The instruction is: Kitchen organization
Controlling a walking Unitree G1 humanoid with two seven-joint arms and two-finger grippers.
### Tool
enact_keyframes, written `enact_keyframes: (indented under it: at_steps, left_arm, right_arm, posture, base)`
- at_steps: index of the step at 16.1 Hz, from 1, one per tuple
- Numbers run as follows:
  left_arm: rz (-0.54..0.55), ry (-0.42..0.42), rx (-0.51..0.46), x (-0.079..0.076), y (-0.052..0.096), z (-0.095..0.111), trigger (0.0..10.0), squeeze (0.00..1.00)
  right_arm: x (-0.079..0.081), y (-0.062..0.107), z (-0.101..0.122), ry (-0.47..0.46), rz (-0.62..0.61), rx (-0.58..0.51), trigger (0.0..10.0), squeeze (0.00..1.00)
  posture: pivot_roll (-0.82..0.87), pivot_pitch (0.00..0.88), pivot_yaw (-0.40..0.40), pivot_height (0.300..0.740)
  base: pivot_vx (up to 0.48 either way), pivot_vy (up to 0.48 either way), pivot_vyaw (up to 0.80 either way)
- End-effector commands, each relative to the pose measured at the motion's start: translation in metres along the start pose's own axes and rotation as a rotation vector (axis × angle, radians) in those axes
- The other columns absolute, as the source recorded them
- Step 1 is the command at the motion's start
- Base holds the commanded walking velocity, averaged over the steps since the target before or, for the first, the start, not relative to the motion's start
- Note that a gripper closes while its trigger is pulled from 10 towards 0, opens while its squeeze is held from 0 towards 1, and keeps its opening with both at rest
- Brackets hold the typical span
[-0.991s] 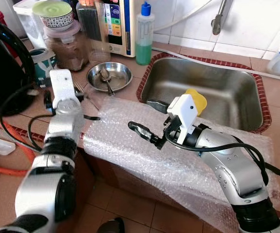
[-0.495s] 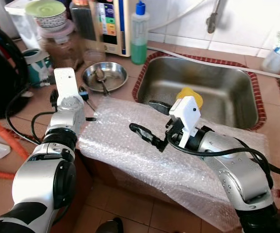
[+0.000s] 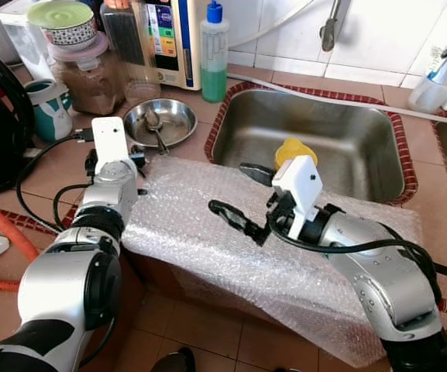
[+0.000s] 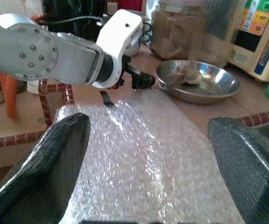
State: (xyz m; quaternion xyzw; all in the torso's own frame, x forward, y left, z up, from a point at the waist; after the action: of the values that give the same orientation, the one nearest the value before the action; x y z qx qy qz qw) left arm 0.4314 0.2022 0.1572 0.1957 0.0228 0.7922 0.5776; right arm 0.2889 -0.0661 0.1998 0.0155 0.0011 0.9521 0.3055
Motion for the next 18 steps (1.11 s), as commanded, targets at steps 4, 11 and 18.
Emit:
enact_keyframes:
  at_steps: [4,11,18]
  left_arm:
    - [0.012,-0.016,-0.025,0.012,-0.003,0.005,9.9,0.0]
    - [0.026,-0.086,0.033,0.022,-0.005,-0.012,0.0,0.0]
    - [0.046,-0.104,0.081,0.024,-0.004,-0.032,0.0,0.0]
  right_arm:
    - [0.002,0.004,0.006,0.01,-0.009,-0.015,10.0,0.0]
    - [0.002,0.006,0.005,0.006,-0.012,-0.009,10.0,0.0]
    - [0.001,0.006,0.005,0.006,-0.009,-0.004,10.0,0.0]
  posture:
    - [-0.09,0.159,0.036,0.74]
    - [-0.09,0.164,0.037,0.74]
    - [-0.09,0.165,0.033,0.74]
  base:
    - [0.0,0.0,0.0]
    - [0.0,0.0,0.0]
    - [0.0,0.0,0.0]
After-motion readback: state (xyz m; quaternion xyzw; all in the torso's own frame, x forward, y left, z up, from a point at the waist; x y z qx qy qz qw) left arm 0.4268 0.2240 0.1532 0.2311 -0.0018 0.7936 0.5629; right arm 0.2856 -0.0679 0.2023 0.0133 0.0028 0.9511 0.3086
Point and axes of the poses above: a point about 5 cm out from each wrist's last joint towards the gripper, its own y axis pointing back from the gripper into the wrist, its own z axis along the axis of the wrist's last joint, x = y × z, the point moved 3 cm from there along -y, pointing out of the wrist towards the gripper, and after that the axes turned 11 degrees about -y, right-handed, at the moved point
